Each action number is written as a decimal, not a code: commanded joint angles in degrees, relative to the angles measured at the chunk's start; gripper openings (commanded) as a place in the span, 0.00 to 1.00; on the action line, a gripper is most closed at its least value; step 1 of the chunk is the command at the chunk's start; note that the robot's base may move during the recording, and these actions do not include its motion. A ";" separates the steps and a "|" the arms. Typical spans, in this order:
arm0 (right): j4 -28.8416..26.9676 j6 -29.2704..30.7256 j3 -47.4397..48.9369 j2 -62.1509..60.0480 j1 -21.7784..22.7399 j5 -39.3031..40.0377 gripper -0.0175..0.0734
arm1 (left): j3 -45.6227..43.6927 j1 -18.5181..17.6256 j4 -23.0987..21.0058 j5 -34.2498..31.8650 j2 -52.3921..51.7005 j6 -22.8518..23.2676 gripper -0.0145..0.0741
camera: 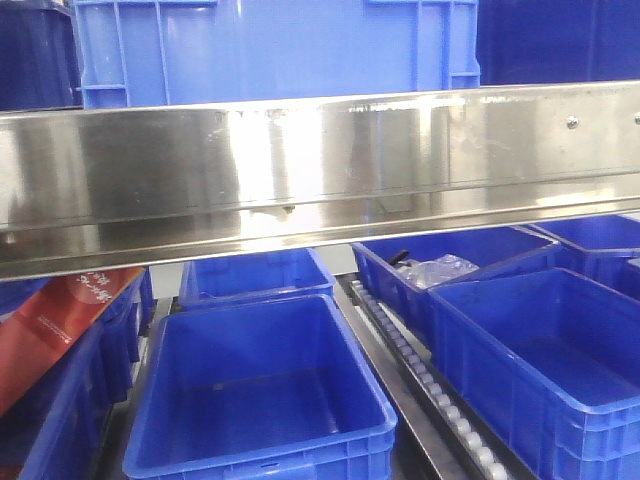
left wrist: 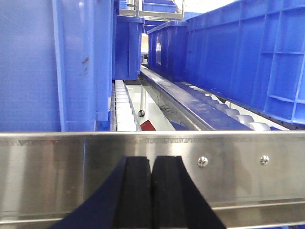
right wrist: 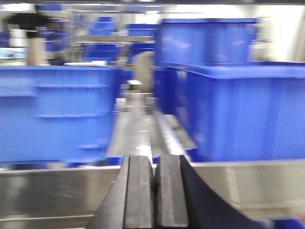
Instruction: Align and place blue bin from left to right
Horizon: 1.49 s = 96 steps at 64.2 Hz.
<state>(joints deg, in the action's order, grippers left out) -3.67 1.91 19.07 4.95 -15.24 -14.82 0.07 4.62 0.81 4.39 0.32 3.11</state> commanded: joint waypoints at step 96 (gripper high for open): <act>-0.68 0.72 -19.07 -4.95 8.45 14.10 0.02 | -0.07 0.28 -0.34 -1.12 -0.32 -0.13 0.04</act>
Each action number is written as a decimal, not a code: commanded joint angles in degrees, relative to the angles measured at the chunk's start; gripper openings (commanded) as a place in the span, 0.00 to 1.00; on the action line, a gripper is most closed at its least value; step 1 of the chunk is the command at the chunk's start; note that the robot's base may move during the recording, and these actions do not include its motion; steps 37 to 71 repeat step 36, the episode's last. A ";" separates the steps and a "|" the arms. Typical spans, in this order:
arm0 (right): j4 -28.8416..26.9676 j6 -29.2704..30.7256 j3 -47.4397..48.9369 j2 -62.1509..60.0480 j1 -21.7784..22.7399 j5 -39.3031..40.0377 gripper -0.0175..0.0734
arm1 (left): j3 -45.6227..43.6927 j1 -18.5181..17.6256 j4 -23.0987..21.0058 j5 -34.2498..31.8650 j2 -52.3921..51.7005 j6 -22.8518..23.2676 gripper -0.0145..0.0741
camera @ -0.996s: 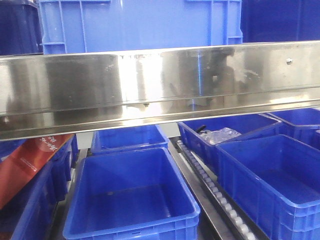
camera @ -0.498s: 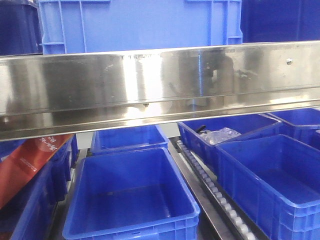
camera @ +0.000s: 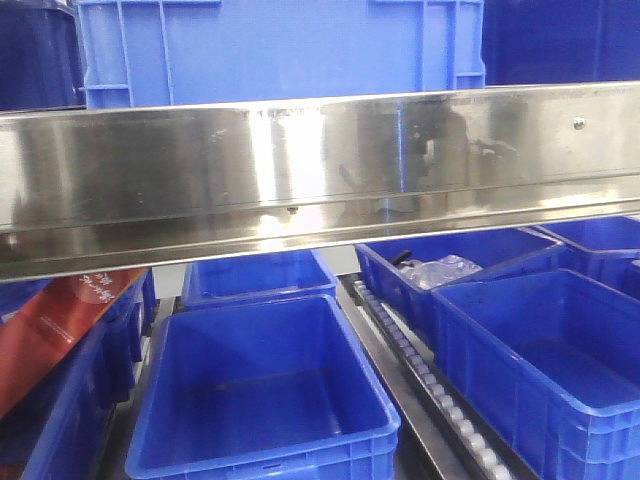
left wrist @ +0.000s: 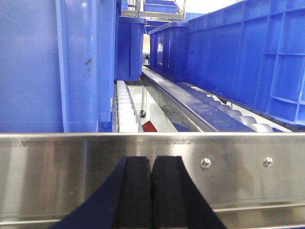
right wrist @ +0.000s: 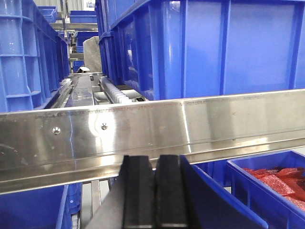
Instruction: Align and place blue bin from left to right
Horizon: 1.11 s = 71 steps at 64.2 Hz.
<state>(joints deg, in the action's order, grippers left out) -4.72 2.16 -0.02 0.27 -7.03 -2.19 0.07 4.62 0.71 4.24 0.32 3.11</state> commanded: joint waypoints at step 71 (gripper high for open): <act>0.37 0.47 0.02 -0.27 0.24 1.47 0.02 | -0.07 0.28 -0.24 -0.97 -0.32 -0.13 0.04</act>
